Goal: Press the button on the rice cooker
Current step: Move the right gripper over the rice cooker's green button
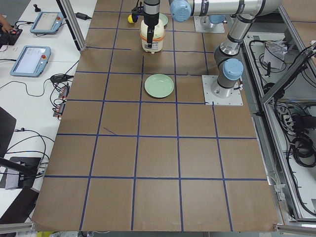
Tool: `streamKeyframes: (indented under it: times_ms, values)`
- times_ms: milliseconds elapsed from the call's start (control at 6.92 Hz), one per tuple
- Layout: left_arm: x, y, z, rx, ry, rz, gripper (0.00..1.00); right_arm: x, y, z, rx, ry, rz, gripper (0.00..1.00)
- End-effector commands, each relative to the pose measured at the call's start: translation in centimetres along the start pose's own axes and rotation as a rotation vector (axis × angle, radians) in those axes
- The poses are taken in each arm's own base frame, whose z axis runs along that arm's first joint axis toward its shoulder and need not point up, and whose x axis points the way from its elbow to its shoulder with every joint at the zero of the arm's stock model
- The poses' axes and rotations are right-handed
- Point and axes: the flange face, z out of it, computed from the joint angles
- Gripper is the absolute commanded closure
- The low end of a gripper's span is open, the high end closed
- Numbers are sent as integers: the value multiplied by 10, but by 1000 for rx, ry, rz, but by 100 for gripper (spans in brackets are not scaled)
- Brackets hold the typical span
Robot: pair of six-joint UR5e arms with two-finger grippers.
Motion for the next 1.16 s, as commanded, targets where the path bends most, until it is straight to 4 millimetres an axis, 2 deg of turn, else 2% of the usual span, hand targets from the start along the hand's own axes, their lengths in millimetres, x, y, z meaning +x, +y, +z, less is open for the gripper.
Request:
streamKeyframes:
  times_ms: [0, 722, 1011]
  values:
    - [0, 0, 0, 0, 0, 0, 0, -7, 6, 1, -30, -47, -3, 93]
    - [0, 0, 0, 0, 0, 0, 0, -8, 23, -4, -84, -43, 31, 96]
    - [0, 0, 0, 0, 0, 0, 0, -45, 35, 2, -85, -38, -6, 97]
